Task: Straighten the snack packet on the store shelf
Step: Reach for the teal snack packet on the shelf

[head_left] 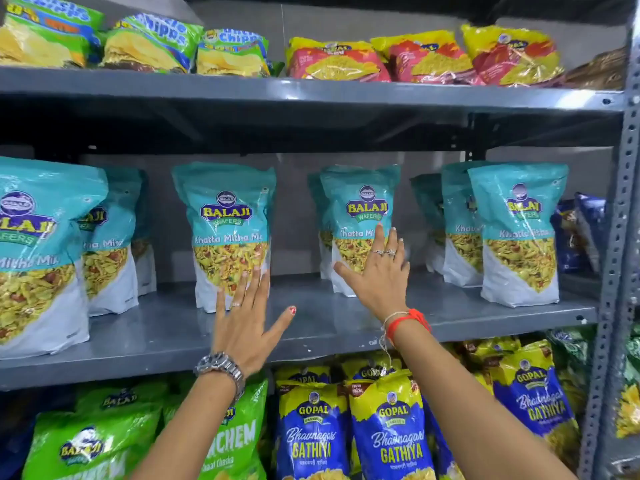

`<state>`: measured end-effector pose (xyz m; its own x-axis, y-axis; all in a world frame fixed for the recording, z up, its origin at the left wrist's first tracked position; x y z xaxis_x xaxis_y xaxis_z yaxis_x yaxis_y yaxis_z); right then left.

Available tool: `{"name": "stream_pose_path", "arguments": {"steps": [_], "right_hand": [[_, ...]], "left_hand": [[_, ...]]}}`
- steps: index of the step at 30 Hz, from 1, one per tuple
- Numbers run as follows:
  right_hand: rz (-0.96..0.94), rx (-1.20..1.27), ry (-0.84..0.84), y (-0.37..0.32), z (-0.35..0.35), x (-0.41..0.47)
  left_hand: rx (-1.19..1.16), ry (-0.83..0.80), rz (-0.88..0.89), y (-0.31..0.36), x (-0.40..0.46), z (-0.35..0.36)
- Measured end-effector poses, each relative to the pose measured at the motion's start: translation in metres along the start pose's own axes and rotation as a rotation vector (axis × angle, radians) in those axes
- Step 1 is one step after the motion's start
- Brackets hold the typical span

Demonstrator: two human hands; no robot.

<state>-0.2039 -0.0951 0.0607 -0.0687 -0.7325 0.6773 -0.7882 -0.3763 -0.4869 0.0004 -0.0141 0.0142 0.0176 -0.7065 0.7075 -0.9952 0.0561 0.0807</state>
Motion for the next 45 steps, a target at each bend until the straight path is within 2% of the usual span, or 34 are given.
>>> {"name": "stream_pose_path", "arguments": {"steps": [1,3,10,14,29,45], "right_hand": [[0.042,0.014,-0.007,0.000,0.006,0.003],[0.115,0.021,-0.018,0.003,0.018,0.013],[0.416,0.275,0.029,0.011,0.047,0.040],[0.522,0.339,0.062,0.013,0.059,0.050],[0.540,0.224,0.113,0.019,0.072,0.058],[0.482,0.236,0.114,0.018,0.036,0.025]], "left_hand": [[0.002,-0.062,-0.020,-0.006,-0.002,0.007],[0.046,-0.087,0.006,-0.014,-0.006,0.017],[0.074,-0.079,0.081,-0.016,-0.013,0.026],[0.040,-0.101,0.097,-0.021,-0.013,0.027],[0.058,-0.080,0.074,-0.019,-0.013,0.028],[0.077,-0.064,0.059,-0.013,-0.016,0.021]]}}
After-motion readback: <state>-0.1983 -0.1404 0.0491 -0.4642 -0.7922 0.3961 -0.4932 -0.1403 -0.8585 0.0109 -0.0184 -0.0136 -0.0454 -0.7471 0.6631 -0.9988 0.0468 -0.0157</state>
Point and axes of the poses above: each hand's wrist, its own x-axis towards the middle knuckle, its own z-axis out of the palm, y = z × x, the point moved 2 cm from there along x, towards the middle knuckle, and after that the axes turned 4 degrees about x, right-handed, at the moved point
